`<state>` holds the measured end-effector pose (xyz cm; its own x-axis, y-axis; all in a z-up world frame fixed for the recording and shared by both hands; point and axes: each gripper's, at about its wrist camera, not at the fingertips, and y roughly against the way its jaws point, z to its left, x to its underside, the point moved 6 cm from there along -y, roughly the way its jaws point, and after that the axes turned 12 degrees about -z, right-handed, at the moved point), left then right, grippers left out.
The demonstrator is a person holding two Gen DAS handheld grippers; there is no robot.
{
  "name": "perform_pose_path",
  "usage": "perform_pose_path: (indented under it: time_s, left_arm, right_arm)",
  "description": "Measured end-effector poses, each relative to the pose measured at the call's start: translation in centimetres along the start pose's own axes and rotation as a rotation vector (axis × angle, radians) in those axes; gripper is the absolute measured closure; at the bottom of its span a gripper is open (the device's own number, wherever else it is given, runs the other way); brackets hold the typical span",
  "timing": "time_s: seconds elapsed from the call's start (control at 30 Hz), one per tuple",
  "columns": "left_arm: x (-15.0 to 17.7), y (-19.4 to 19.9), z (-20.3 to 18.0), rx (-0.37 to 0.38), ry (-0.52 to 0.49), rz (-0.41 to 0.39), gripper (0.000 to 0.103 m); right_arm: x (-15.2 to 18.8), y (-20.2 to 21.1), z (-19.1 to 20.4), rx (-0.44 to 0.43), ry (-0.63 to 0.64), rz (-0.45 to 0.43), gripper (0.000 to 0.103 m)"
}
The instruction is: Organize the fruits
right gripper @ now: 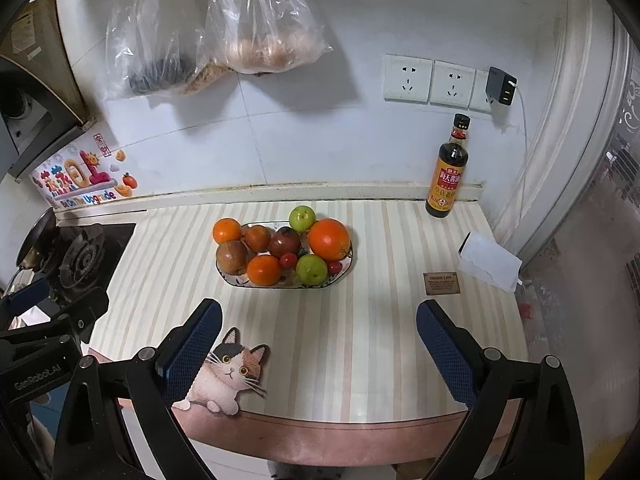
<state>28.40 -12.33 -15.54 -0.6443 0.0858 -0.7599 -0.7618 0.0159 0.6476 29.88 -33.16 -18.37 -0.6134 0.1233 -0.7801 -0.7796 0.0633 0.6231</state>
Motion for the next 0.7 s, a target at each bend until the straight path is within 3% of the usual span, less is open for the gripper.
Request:
perform_pose_path:
  time_s: [0.7]
  left_arm:
    - [0.4, -0.7, 0.1, 0.005, -0.006, 0.019, 0.001]
  right_arm:
    - [1.5, -1.1, 0.4, 0.002, -0.008, 0.052, 0.003]
